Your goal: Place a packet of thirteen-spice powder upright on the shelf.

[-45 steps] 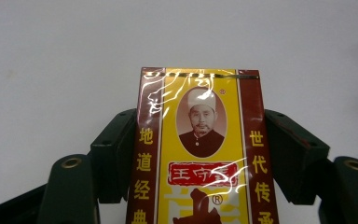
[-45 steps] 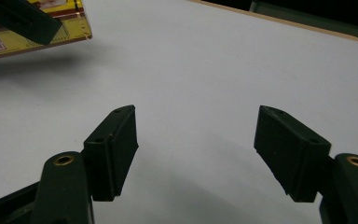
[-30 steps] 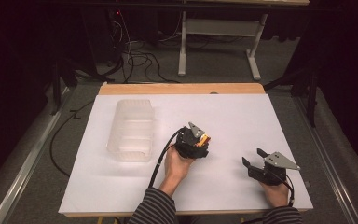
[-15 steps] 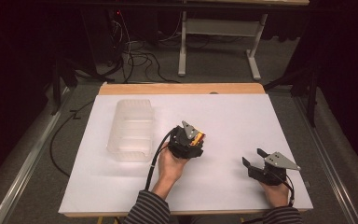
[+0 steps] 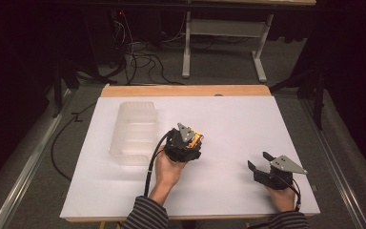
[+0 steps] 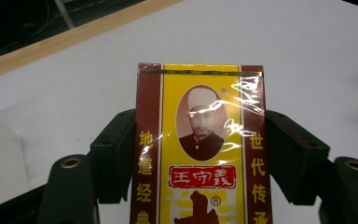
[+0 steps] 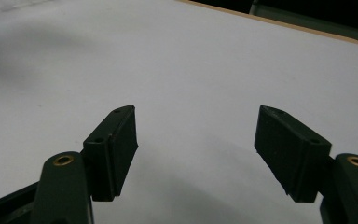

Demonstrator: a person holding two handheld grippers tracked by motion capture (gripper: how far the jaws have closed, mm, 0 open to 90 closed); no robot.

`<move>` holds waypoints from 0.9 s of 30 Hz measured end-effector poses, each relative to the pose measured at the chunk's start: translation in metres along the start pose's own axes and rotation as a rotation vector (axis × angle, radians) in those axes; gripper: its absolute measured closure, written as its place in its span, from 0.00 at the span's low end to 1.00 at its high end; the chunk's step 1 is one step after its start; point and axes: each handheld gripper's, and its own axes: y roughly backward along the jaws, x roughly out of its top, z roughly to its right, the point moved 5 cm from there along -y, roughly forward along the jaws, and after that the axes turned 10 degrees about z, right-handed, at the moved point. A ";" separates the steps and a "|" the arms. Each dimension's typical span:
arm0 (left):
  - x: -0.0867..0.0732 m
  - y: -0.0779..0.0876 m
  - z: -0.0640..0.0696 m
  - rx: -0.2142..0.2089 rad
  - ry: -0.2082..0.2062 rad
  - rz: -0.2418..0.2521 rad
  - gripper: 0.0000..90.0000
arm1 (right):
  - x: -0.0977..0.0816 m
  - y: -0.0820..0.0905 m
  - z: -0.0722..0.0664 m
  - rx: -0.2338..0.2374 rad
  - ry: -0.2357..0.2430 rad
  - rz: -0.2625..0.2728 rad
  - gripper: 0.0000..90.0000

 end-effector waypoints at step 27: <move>-0.002 0.022 -0.031 0.057 0.046 0.040 0.36 | 0.000 0.000 0.000 0.001 0.002 -0.001 0.34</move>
